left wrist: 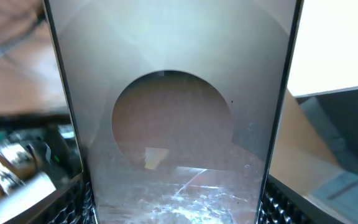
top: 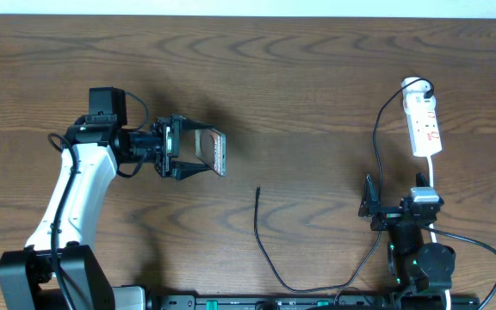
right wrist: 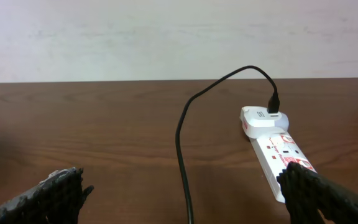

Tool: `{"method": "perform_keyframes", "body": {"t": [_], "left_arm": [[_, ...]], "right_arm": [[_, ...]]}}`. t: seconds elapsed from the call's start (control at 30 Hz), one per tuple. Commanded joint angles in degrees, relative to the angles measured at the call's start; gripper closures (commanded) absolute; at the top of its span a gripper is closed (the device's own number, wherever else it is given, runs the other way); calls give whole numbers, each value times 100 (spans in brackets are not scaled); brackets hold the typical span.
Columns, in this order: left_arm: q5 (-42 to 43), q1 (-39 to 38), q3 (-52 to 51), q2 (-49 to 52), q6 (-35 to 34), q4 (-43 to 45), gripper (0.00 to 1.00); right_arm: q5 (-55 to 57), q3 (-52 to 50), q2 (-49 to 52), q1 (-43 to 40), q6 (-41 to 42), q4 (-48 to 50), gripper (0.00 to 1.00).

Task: Plug charger to phone and switch on socket
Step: 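Lift the phone with the left gripper and rotate it flat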

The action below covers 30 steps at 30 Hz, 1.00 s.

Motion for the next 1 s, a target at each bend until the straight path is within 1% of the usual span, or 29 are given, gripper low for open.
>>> {"method": "perform_keyframes", "body": {"t": [0.0,0.13,0.97], "left_arm": [[850,4,195,-109,-752,-11,92],[1012,4,195,-109,-846,-11,93],[1010,4,195,-109,-855,-11,93]], "right_arm": [[-22,-7,-9,-33,35,-24,1],[-22,-7,-9,-33,35,-24,1],[-22,-7,-9,-33,35,-24,1]]}}
